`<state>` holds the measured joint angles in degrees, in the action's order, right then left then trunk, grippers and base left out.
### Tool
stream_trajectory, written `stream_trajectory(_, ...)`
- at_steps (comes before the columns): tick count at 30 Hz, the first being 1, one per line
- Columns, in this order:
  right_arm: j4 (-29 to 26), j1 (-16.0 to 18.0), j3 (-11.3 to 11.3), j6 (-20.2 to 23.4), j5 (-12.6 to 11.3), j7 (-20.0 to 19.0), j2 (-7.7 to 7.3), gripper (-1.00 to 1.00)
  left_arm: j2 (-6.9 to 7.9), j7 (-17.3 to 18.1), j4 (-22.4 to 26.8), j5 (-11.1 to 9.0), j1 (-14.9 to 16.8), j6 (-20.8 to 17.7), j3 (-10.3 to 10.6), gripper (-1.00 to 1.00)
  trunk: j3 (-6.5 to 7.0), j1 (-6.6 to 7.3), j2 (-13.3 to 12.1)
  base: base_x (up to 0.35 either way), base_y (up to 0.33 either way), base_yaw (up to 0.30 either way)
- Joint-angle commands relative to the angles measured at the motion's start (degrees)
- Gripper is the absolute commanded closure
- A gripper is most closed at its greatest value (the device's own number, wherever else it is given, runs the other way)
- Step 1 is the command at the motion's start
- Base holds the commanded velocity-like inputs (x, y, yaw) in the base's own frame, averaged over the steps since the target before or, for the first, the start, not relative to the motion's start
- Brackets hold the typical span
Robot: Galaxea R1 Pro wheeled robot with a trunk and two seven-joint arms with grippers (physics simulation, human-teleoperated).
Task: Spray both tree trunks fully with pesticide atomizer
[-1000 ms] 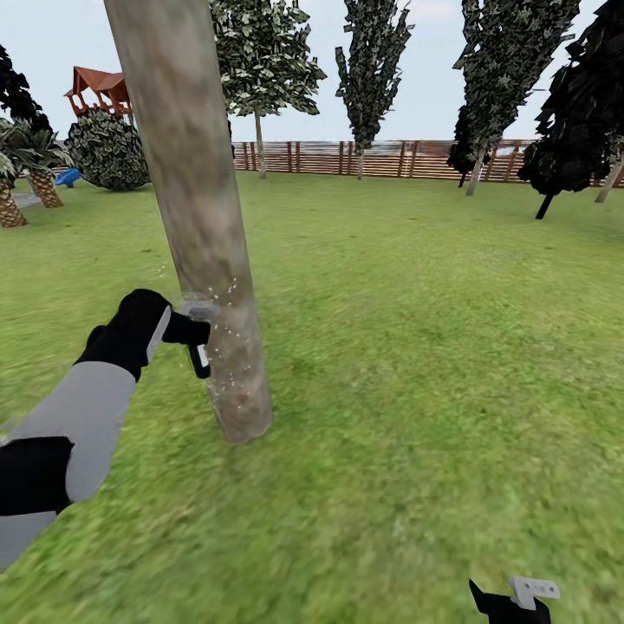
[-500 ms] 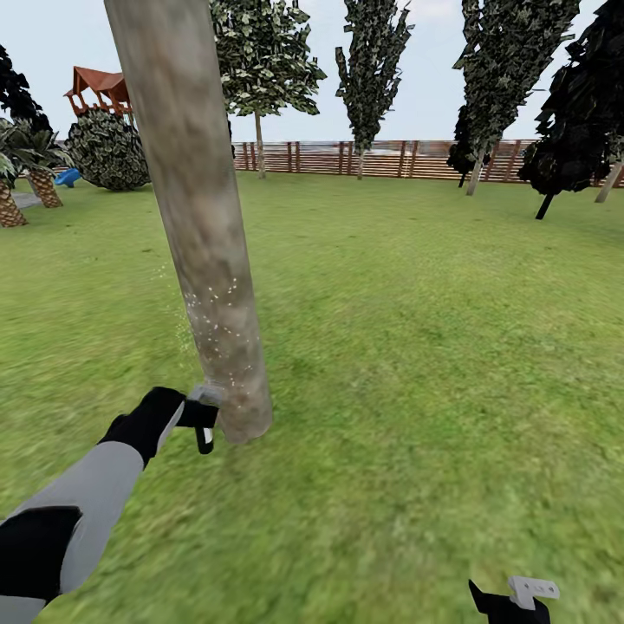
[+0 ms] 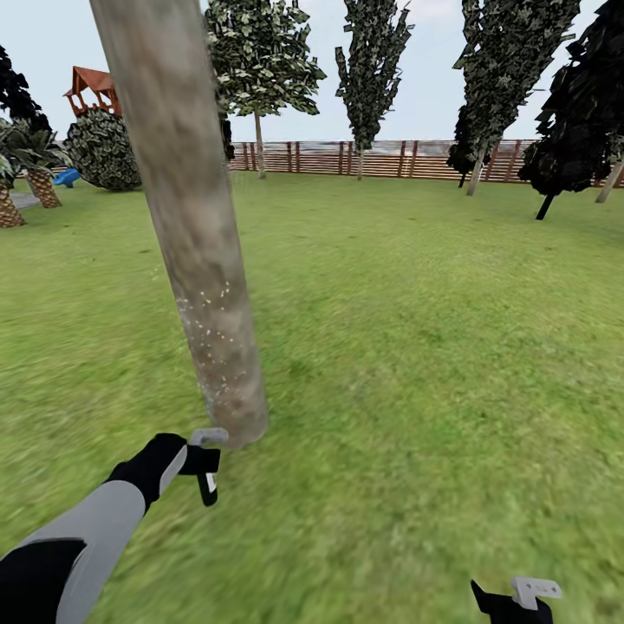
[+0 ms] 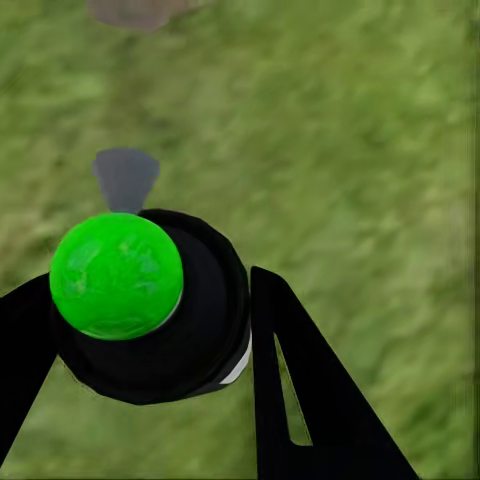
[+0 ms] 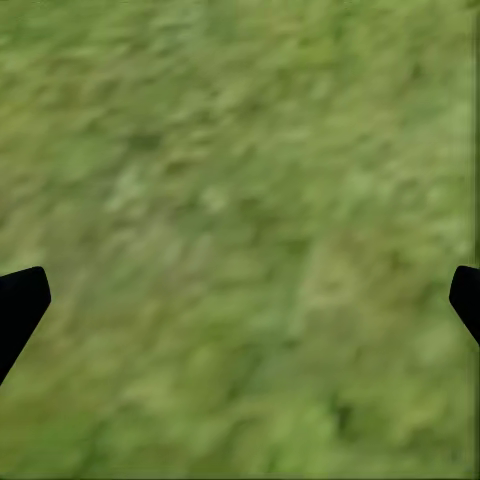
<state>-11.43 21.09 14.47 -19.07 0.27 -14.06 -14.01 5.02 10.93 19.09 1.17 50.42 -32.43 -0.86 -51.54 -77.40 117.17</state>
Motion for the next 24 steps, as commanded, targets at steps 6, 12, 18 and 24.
stream_trajectory(6, -0.08, 0.00, 0.04, -0.08, -0.20, 0.00, 0.20, -1.00, -0.07, -2.65, -0.27, -0.20, -1.15, 0.00, 0.05, 1.00, 0.00, 0.00, 0.00, 0.136, -0.252, 0.011)
stream_trajectory(12, -0.09, 0.00, 0.04, -0.09, -0.18, 0.00, 0.29, -1.00, -0.25, -3.28, -0.05, -0.45, -1.54, 0.00, 0.05, 1.00, 0.00, 0.00, 0.00, 0.051, -0.274, 0.236)
stream_trajectory(18, -0.07, 0.00, 0.04, -0.09, -0.09, 0.00, 0.29, -1.00, -0.29, -3.29, -0.22, -0.46, -1.56, 0.00, 0.07, 1.00, 0.00, 0.00, 0.00, 0.100, -0.284, 0.276)
stream_trajectory(24, -0.08, 0.00, 0.04, -0.09, -0.09, 0.00, 0.29, -1.00, -0.34, -3.29, -0.31, -0.46, -1.56, 0.00, 0.06, 1.00, 0.00, 0.00, 0.00, 0.152, -0.293, 0.123)
